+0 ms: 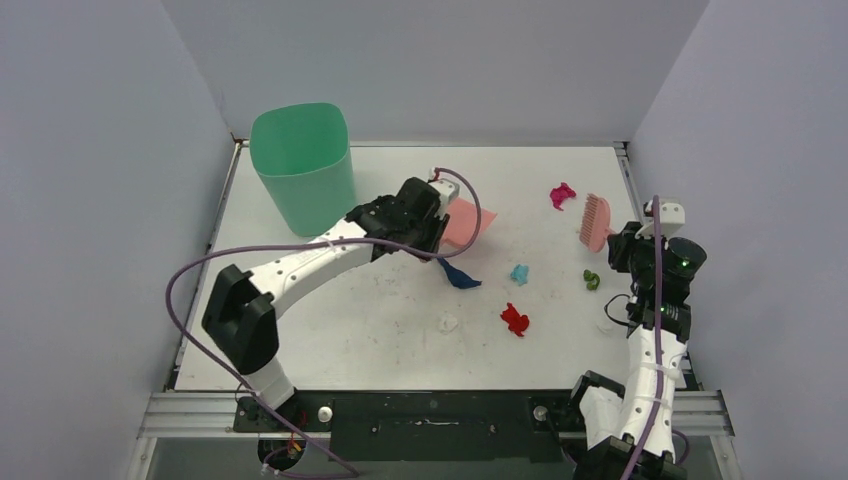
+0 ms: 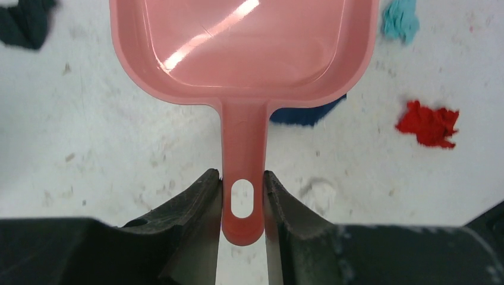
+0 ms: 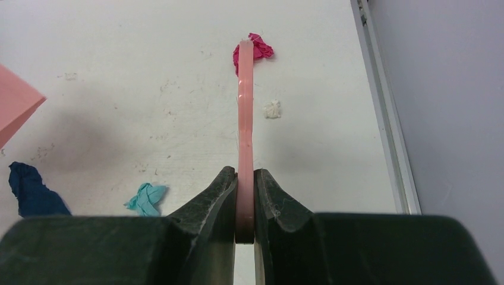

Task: Sweep away the paper scraps from the table

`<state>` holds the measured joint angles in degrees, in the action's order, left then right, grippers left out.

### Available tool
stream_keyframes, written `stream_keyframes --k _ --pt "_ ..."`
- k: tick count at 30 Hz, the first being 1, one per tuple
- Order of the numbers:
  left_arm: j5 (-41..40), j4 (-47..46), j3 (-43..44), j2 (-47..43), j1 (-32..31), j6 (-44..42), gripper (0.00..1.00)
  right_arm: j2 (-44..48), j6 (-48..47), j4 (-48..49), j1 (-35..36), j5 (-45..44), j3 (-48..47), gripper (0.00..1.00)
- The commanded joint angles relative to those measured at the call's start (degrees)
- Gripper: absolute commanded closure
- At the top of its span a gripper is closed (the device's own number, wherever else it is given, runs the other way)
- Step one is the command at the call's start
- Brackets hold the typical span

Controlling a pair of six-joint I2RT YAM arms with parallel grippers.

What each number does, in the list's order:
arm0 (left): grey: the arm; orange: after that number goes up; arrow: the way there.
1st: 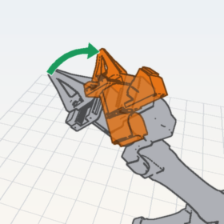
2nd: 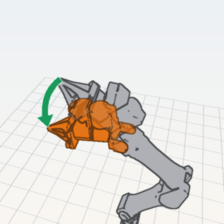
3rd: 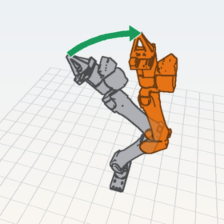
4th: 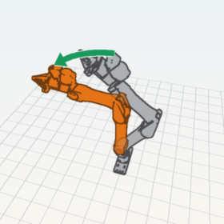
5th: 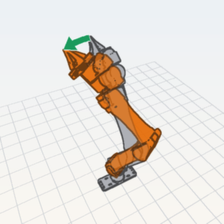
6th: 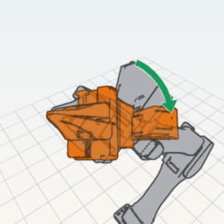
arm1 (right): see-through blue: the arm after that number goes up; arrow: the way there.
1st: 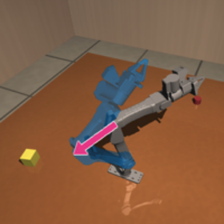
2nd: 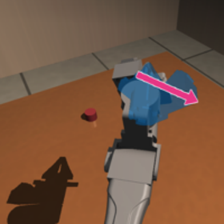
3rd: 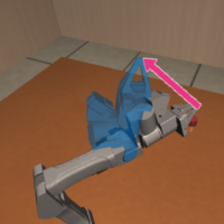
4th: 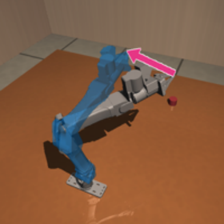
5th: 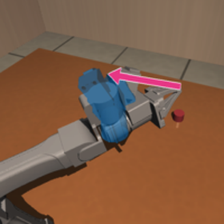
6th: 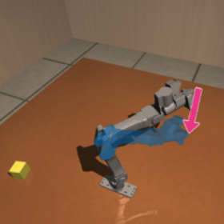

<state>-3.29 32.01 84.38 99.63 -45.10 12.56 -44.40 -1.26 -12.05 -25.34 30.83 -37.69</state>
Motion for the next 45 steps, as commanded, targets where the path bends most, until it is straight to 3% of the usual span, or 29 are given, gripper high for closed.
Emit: stream_keyframes --k 1,11,23,36,39,45 --pt "-2.9 9.2 -6.3 -13.7 -2.9 4.1 0.98 1.1 -1.4 3.4 1.6 -1.1 -1.4 0.95" --pt "-5.7 18.8 -22.1 -32.1 -11.3 16.4 0.98 0.7 -2.7 2.6 4.5 -1.4 -1.7 0.95" --pt "-5.4 23.4 -31.3 -37.2 -20.9 25.9 0.96 0.2 -3.5 2.0 5.2 -1.0 -1.7 0.95" --pt "-8.9 9.1 -45.9 -41.9 -29.6 36.8 0.94 -0.2 -4.0 1.7 5.2 -0.6 -1.5 0.95" --pt "-12.6 7.9 -46.5 -41.9 -32.7 38.0 0.84 -0.3 -4.0 1.7 5.2 -0.4 -1.5 0.95" --pt "-23.6 3.9 -50.1 -45.4 -41.5 43.3 0.53 -0.2 -4.4 1.3 5.2 -0.4 -1.4 0.95"
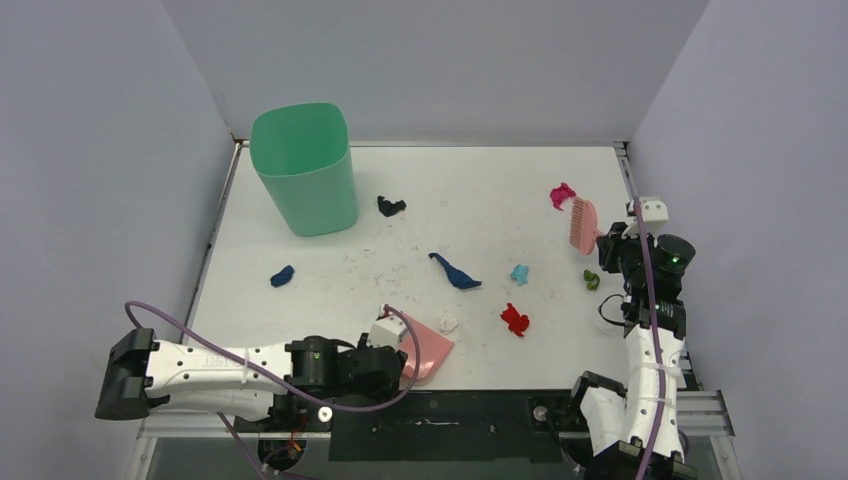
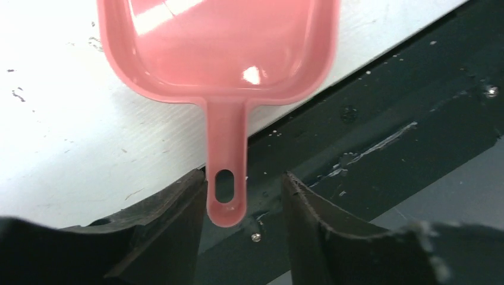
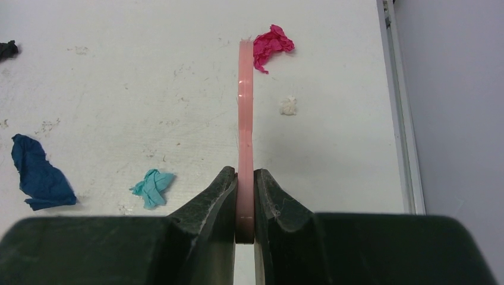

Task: Sweep away the paper scraps from the table

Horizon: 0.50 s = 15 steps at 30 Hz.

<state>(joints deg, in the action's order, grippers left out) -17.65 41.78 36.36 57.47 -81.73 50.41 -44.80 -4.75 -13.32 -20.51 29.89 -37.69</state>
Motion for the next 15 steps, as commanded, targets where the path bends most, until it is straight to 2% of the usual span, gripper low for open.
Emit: stream_keyframes --k 1,8,15 --pt "-11.6 -6.4 -3.0 -3.8 -6.5 7.0 0.49 0.3 -1.0 2.4 0.4 0.7 -1.4 0.95" --pt "-25.9 -4.1 -3.9 -2.5 -18.4 15.5 0.42 0.0 -0.9 2.5 0.4 1.0 -1.4 0.95" --pt "-25.7 -0.6 -3.2 5.0 -21.1 19.6 0.42 -0.1 -0.9 2.4 0.4 1.3 -1.4 0.95"
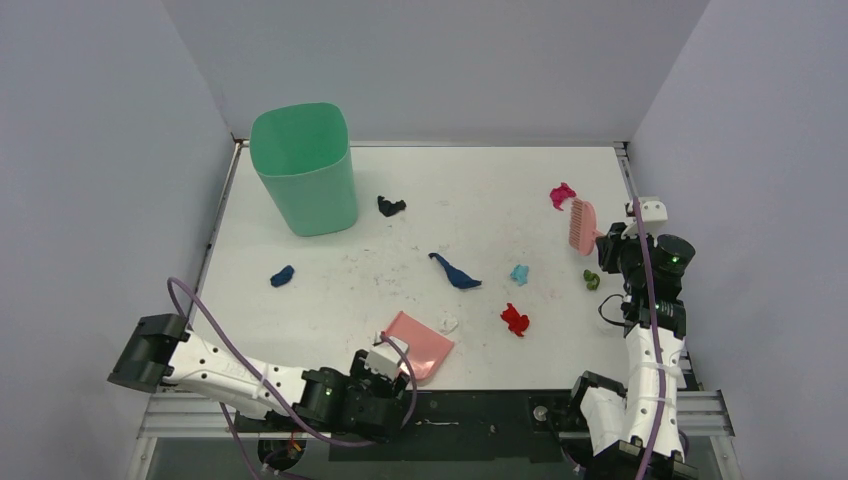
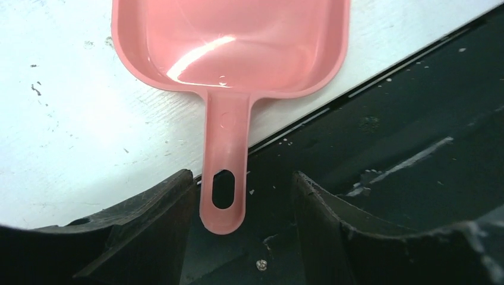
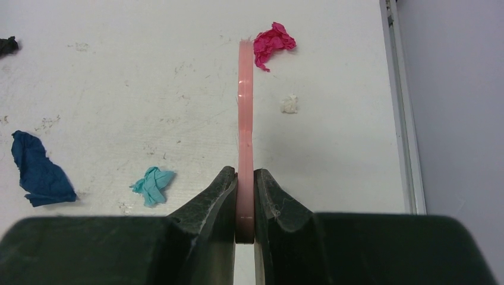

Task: Sweep away the paper scraps from the table

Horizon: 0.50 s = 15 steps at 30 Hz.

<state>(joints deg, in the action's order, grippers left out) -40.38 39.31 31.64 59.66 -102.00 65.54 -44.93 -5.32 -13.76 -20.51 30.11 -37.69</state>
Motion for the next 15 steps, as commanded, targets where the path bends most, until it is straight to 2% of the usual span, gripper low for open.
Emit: stream_keyframes --k 1,7,11,15 --pt "-3.1 2.9 1.7 3.7 -1.0 6.1 0.43 0.0 -0.4 2.7 0.4 1.1 -1.4 0.95" --pt "-5.1 4.0 1.9 4.1 -1.5 7.3 0.50 0.1 -0.4 2.8 0.4 1.2 -1.4 0.95" --pt "-5.3 2.1 0.6 1.6 -1.6 6.0 0.64 0.1 -0.4 2.7 0.4 1.2 -1.3 0.95" --pt "-4.5 1.5 -0.3 -2.0 -1.5 4.9 0.82 -0.1 0.3 2.8 0.3 0.7 -1.3 0.95"
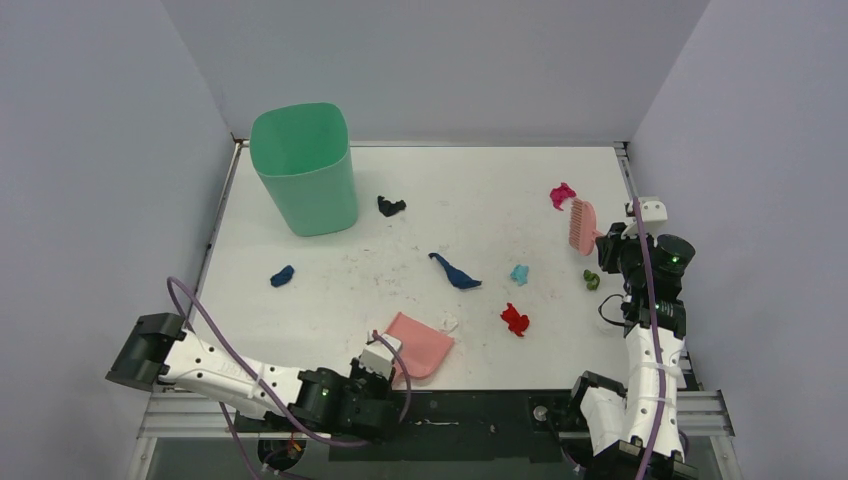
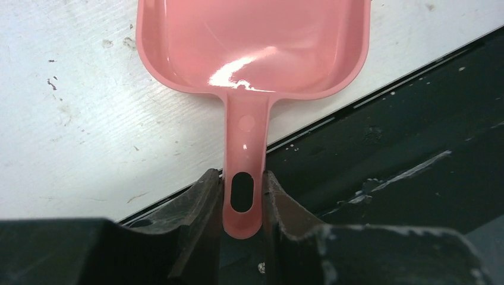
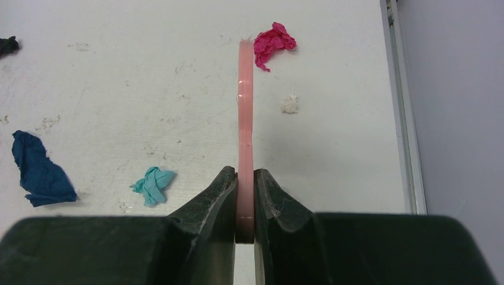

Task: Sweep away the paper scraps from the table

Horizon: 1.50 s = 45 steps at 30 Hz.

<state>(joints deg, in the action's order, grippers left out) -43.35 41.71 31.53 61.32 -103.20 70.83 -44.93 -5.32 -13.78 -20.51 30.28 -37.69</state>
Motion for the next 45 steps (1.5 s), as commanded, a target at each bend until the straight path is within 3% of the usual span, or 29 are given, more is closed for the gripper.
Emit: stream_keyframes --k 1,5,8,13,19,22,27,30,39,45 --pt "-1.3 0.0 0.3 -4.6 -0.4 -0.5 0.85 -0.2 0.7 3.0 0.3 0.2 -1.5 0.95" --pt "-0.1 7.0 5.5 -7.6 -0.6 -2.2 0.94 -3.9 -3.8 -5.2 0.4 -0.3 -8.7 0.95" --pt "1.4 9.9 9.9 -8.6 -1.1 -5.8 1.00 -9.6 -13.3 -20.8 0.4 -2.3 -21.6 0.95" --pt "5.3 11.5 16.4 -5.8 -1.1 -13.8 1.00 -15.4 -25.0 -35.2 0.3 -16.3 -34.3 0.95" --pt "11.1 14.6 23.0 2.7 -1.2 -18.9 1.00 -16.0 -32.5 -36.1 0.0 -33.9 -29.2 0.95" --pt "13.9 14.2 23.5 4.4 -1.1 -18.8 1.00 -17.8 -33.6 -33.2 -0.8 -38.1 -23.7 0.95" --pt "17.0 10.1 20.2 3.3 -1.1 -18.1 1.00 -22.4 -30.8 -31.2 -1.5 -37.4 -19.3 0.95" --pt "16.6 10.4 18.7 2.4 -0.8 -16.9 1.00 -24.4 -28.5 -33.9 0.1 -32.0 -18.6 0.95" --pt "17.2 9.4 14.0 -0.4 0.4 -15.5 1.00 -23.2 -20.9 -45.4 16.3 -17.9 -20.8 0.95" --pt "17.2 8.7 12.5 -0.5 0.9 -15.1 1.00 -24.0 -20.2 -49.9 23.4 -8.8 -24.6 0.95"
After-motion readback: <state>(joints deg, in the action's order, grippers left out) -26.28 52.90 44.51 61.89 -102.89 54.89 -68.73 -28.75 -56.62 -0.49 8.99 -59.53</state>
